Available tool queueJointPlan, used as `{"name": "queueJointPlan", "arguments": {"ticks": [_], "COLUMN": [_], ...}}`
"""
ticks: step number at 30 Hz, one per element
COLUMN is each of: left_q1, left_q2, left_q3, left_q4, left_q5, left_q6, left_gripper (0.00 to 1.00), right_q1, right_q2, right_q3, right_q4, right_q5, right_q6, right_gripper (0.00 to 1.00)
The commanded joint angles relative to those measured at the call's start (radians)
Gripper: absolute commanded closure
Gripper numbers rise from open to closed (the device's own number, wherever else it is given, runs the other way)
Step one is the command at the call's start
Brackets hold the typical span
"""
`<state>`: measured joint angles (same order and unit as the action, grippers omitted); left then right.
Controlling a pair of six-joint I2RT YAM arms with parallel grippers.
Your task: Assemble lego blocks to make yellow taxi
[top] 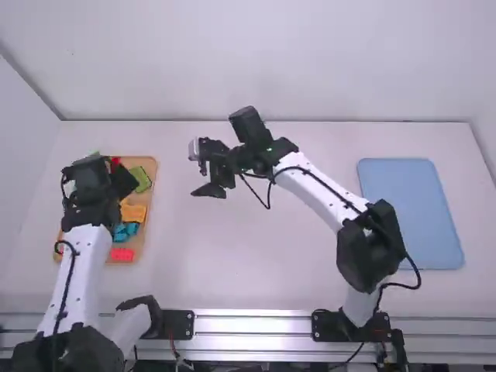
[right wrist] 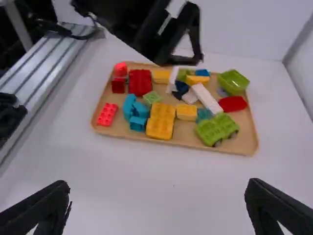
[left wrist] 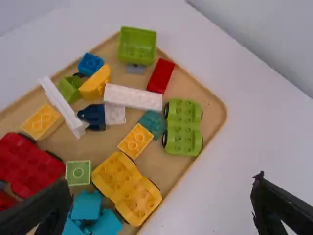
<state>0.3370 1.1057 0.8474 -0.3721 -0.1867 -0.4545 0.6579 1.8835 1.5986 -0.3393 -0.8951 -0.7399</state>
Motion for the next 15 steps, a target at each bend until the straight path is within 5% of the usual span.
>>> {"name": "queueJointPlan", "arguments": {"ticks": [1,7,15], "left_q1": [0.073,0.14,0.181], "left_q2": [0.013,0.022,0.048], "left_q3": [0.044,0.111,0.21], "left_q4": [-0.015,-0.128,-0.238], "left_q5": [0.131,0.145,0.15], "left_q6": [-0.017,-0.019,0.033], "left_gripper": [0.02,0.01,0.01], "right_q1": [-0.009,-0.019,-0.003], "right_q2": [0.026,0.009,-0.052], "right_q3": [0.044,0.002,-0.022], "right_q4": [0.002,0.169,0.127], "right_q5": [-0.044,0.072,0.117], "right_q6": [-0.028,0.2,0.106], "right_gripper": [0.03,0.02,0.02]}}
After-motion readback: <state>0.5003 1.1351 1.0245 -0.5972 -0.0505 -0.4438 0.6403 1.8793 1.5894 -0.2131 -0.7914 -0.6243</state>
